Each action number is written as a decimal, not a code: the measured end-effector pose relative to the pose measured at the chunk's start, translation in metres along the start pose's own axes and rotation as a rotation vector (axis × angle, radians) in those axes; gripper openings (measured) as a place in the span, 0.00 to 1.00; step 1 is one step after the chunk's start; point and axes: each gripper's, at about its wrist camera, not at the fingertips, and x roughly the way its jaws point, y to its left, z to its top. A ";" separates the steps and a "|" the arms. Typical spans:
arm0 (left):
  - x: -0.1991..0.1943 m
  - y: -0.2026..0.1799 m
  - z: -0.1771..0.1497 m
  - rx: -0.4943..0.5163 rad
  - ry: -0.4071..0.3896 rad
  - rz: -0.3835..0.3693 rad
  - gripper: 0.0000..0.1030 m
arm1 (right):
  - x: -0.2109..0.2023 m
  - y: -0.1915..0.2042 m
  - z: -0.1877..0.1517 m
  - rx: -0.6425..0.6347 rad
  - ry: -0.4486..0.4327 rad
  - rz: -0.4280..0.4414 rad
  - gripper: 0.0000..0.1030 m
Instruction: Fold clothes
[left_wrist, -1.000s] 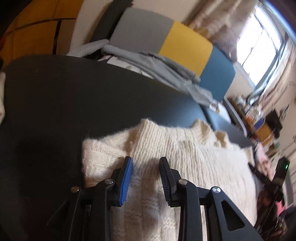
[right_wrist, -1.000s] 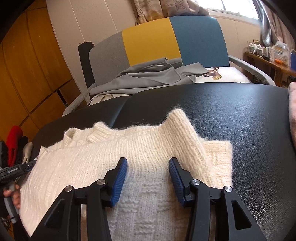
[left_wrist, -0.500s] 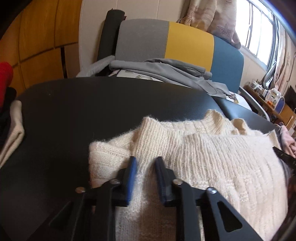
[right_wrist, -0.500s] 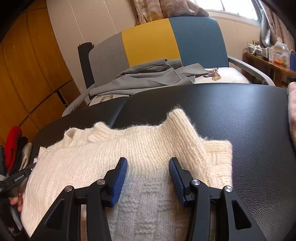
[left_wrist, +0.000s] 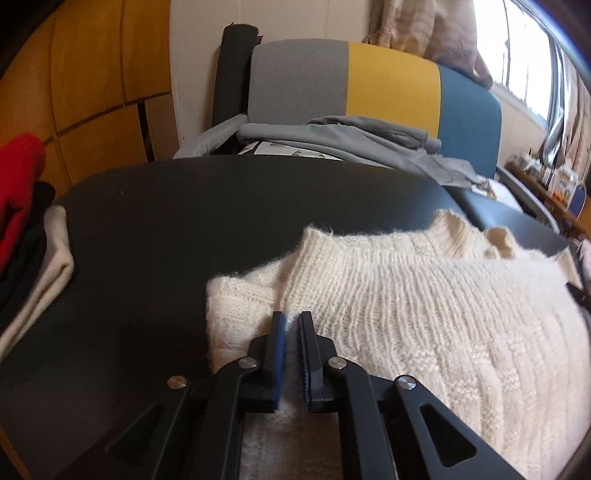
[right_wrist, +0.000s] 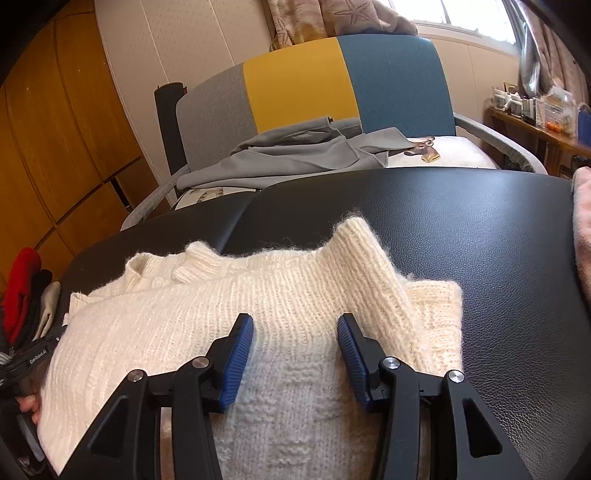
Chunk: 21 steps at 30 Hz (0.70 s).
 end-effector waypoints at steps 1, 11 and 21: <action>0.000 -0.002 -0.001 0.008 -0.004 0.008 0.07 | 0.000 0.002 0.000 -0.009 0.001 -0.011 0.49; -0.001 0.008 -0.007 -0.044 -0.012 -0.048 0.08 | -0.020 0.084 0.011 -0.191 0.027 -0.034 0.55; -0.002 0.017 -0.009 -0.093 -0.012 -0.104 0.09 | 0.029 0.164 -0.024 -0.375 0.177 -0.009 0.51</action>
